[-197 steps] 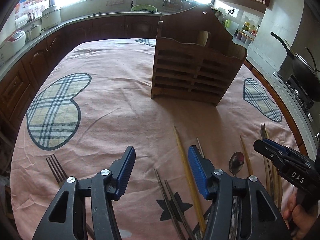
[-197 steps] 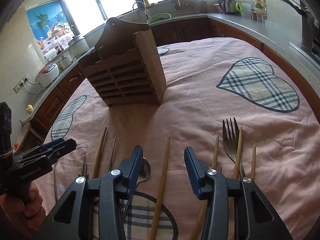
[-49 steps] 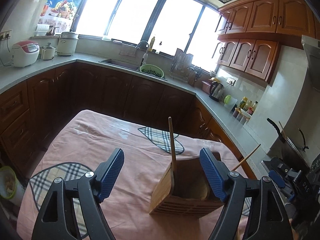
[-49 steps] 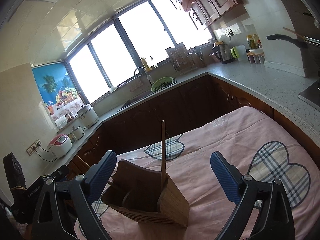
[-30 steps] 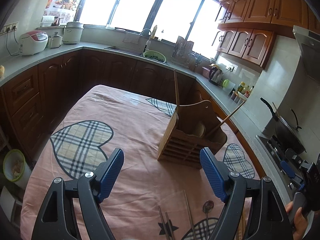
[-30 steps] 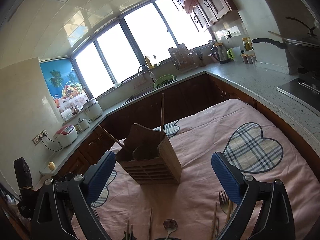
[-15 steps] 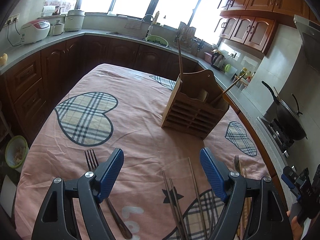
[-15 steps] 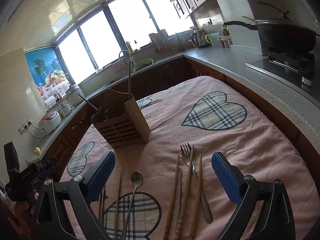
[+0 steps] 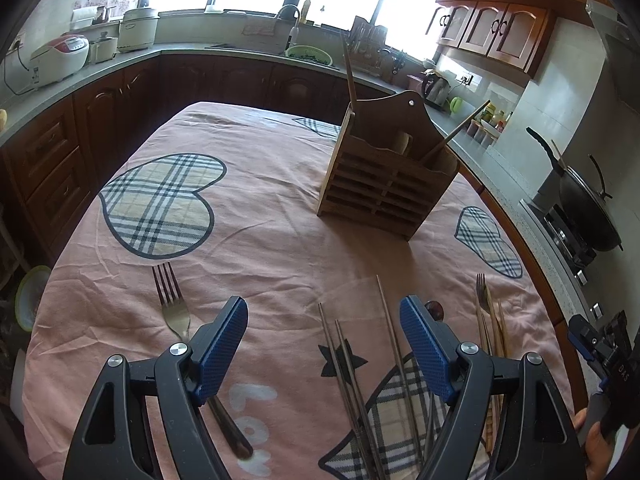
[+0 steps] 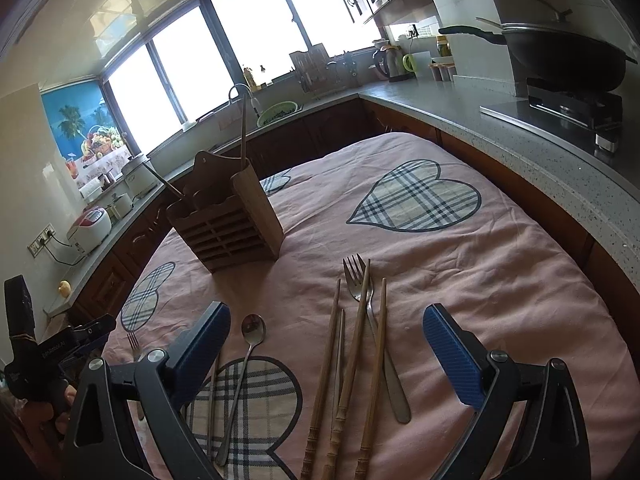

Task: Organize utensils
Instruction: 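Move both tools back down toward the remaining chopsticks, then close the left tool on a chopstick while the right tool grasps another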

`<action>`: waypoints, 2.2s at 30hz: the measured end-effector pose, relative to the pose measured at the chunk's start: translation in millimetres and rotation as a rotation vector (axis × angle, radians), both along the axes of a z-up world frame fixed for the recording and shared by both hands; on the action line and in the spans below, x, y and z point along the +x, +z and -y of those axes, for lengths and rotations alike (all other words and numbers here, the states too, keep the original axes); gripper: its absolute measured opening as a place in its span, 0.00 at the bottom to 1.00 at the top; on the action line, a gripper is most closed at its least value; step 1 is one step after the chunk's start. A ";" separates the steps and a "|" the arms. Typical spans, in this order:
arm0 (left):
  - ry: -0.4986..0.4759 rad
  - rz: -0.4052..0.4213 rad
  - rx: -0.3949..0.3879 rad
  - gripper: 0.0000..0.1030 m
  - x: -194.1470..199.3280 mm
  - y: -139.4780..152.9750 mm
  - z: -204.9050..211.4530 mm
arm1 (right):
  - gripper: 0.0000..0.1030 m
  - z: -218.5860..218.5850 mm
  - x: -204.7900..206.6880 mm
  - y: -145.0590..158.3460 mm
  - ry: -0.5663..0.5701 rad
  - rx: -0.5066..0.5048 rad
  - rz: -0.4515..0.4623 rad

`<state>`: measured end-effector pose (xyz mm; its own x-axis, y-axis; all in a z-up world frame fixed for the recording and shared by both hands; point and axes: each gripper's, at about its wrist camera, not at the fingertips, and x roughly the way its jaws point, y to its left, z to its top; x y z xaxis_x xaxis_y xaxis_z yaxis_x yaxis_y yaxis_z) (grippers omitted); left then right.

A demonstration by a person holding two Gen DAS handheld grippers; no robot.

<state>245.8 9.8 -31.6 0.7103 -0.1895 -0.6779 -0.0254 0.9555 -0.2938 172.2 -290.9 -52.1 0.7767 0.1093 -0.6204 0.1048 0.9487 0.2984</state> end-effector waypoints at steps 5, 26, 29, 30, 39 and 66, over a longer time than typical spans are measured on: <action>-0.024 -0.027 0.021 0.76 11.5 -6.1 11.1 | 0.95 2.3 4.6 -5.4 -0.003 -0.003 -0.023; -0.107 -0.140 0.108 0.63 86.2 -36.5 62.2 | 0.71 20.6 44.5 -30.0 -0.004 -0.024 -0.122; -0.130 -0.170 0.113 0.57 102.0 -47.5 72.1 | 0.57 24.9 57.1 -40.3 0.000 -0.028 -0.159; -0.133 -0.181 0.120 0.57 107.4 -51.4 75.1 | 0.53 26.3 61.5 -43.7 0.002 -0.029 -0.171; -0.165 -0.275 0.155 0.42 154.1 -84.7 96.8 | 0.34 37.4 95.2 -68.5 0.017 -0.036 -0.258; -0.219 -0.095 0.017 0.03 91.5 -18.5 69.6 | 0.04 15.9 71.6 -14.8 0.076 -0.031 -0.132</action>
<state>337.3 -59.8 -50.1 0.5862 -0.3203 -0.7441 0.1566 0.9460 -0.2839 243.8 -306.8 -66.9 0.6785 0.1437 -0.7205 0.0687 0.9640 0.2570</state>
